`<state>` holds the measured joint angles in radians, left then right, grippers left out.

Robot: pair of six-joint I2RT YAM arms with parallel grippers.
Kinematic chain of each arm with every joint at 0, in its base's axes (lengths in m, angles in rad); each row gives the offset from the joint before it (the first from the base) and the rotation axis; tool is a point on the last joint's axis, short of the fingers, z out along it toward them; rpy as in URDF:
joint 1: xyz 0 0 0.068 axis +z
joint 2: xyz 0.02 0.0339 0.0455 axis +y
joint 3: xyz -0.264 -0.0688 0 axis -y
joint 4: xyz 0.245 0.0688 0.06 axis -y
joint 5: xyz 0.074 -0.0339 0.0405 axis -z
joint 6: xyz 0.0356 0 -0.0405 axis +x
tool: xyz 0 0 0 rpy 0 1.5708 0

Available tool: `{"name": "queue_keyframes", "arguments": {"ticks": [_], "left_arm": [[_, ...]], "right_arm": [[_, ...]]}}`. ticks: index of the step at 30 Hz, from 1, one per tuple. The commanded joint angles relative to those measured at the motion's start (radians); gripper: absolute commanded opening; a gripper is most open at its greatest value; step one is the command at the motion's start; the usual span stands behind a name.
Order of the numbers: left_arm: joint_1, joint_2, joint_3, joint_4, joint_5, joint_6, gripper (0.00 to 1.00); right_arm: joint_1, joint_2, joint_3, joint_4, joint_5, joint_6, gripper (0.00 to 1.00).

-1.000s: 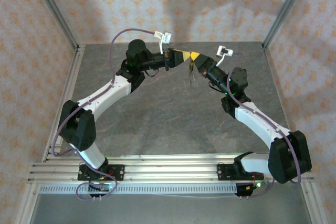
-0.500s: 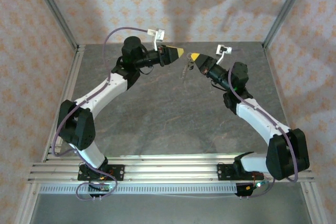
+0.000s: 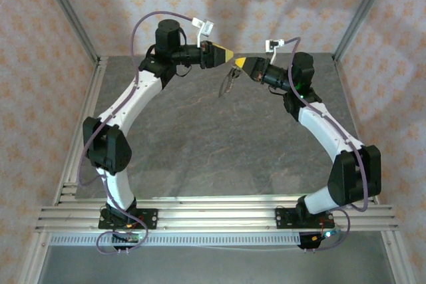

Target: Put the keys on the keyring

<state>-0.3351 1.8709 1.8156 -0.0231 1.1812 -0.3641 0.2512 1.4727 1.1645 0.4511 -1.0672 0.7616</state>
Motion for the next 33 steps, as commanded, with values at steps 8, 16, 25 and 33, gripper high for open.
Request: {"name": "queue_keyframes", "arguments": {"ticks": [8, 16, 25, 33], "left_arm": [[0.011, 0.058, 0.123, -0.239, 0.133, 0.144, 0.39], [0.011, 0.062, 0.126, -0.3, 0.168, 0.197, 0.37], [0.005, 0.076, 0.128, -0.317, 0.174, 0.214, 0.34], [-0.011, 0.089, 0.149, -0.311, 0.171, 0.209, 0.24]], "right_arm": [[-0.014, 0.025, 0.06, -0.008, -0.059, -0.04, 0.0], [-0.016, 0.036, 0.06, 0.014, -0.046, -0.027, 0.0], [-0.018, 0.037, 0.051, 0.035, -0.04, -0.018, 0.0], [-0.02, 0.04, 0.044, 0.051, -0.038, -0.01, 0.0]]}}
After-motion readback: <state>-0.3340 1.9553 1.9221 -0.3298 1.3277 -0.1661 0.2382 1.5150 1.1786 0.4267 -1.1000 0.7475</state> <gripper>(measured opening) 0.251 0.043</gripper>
